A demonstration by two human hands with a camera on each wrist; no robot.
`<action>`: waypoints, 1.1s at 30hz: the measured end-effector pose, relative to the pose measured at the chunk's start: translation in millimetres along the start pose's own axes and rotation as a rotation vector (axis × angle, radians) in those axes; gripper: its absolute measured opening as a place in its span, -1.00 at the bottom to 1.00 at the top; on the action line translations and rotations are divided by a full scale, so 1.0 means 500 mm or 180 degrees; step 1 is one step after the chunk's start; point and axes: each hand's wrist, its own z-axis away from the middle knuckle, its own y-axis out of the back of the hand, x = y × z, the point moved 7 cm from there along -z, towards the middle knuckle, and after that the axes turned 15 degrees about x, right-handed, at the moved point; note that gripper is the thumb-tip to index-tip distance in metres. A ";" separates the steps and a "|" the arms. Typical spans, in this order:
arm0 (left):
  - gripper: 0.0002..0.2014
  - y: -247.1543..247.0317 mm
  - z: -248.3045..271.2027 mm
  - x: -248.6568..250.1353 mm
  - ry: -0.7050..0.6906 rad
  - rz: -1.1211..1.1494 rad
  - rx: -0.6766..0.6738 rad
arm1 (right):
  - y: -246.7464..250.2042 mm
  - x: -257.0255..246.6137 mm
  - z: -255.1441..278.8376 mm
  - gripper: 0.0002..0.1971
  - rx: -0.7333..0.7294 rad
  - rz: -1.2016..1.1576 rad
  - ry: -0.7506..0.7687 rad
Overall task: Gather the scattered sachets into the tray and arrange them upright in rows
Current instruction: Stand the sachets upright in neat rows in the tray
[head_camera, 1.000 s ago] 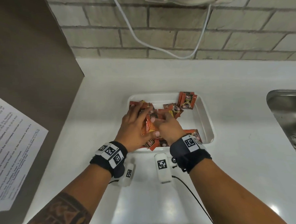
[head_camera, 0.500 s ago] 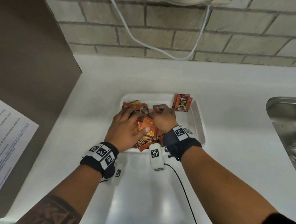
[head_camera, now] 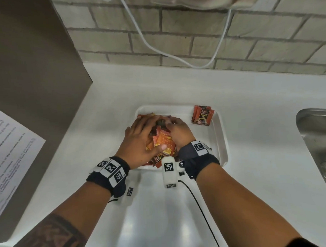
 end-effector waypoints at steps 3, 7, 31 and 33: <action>-0.20 -0.001 0.002 0.014 -0.0181 -0.0326 -0.0027 | -0.006 -0.001 0.000 -0.87 0.0018 0.0023 0.0015; -0.25 -0.012 0.010 0.006 -0.0232 -0.0556 -0.0140 | 0.019 0.021 -0.023 -0.59 0.0426 0.0193 0.0000; -0.49 -0.036 -0.014 0.082 -0.0402 -0.0959 -0.1068 | 0.196 -0.036 0.013 -0.62 -0.0135 0.3608 0.0704; -0.51 -0.033 -0.019 0.088 -0.0370 -0.0944 -0.1050 | 0.203 -0.030 0.016 -0.62 -0.0183 0.3756 0.0694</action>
